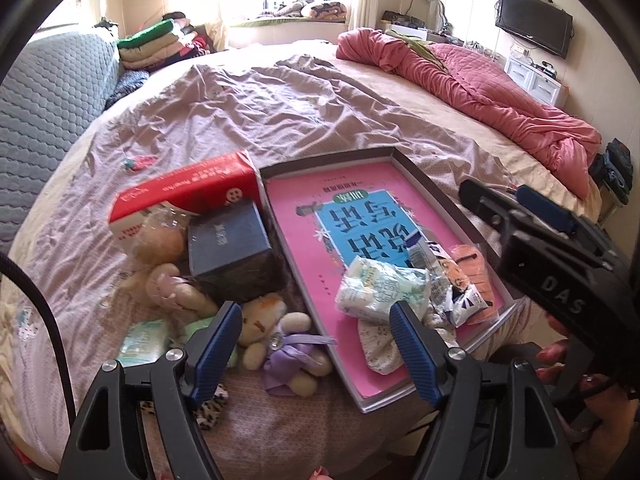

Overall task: Organize soft objects
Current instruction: 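Move both open tools away from the tray back toward the pile of items, then grasp green-white Flower tissue pack with left tool while right tool grasps purple-dressed teddy bear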

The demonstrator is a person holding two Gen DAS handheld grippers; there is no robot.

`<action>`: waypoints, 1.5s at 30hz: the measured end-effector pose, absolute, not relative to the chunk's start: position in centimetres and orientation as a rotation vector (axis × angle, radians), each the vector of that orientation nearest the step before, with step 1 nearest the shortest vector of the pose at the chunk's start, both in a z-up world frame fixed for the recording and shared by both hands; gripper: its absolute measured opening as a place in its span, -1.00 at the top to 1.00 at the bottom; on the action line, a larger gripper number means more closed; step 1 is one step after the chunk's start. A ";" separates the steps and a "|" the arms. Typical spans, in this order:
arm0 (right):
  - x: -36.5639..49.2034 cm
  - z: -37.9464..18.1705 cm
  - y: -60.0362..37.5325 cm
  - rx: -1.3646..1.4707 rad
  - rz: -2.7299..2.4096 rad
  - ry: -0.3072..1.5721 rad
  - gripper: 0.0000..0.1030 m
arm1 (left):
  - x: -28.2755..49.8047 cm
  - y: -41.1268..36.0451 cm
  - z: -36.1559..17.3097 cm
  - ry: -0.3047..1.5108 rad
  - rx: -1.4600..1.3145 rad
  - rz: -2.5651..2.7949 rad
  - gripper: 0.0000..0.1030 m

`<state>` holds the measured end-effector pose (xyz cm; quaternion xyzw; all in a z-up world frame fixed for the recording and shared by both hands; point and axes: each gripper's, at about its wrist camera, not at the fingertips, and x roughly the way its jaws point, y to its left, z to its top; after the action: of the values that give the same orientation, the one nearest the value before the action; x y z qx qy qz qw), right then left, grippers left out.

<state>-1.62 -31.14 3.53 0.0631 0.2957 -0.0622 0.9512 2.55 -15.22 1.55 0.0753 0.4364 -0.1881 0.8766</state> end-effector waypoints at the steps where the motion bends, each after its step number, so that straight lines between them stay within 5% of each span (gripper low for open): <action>1: -1.7 3.8 -31.0 0.128 -0.126 0.594 -0.52 | 2.5 -15.1 1.7 0.904 0.159 -0.387 -0.47; 45: -2.4 6.0 -21.3 0.057 0.122 0.653 -0.52 | 4.6 0.9 3.5 0.902 -0.037 -0.096 -0.47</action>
<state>-2.45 -21.33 6.01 0.0279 0.3203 0.0597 0.9450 4.61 0.89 3.51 -0.0181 0.4358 -0.0464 0.8987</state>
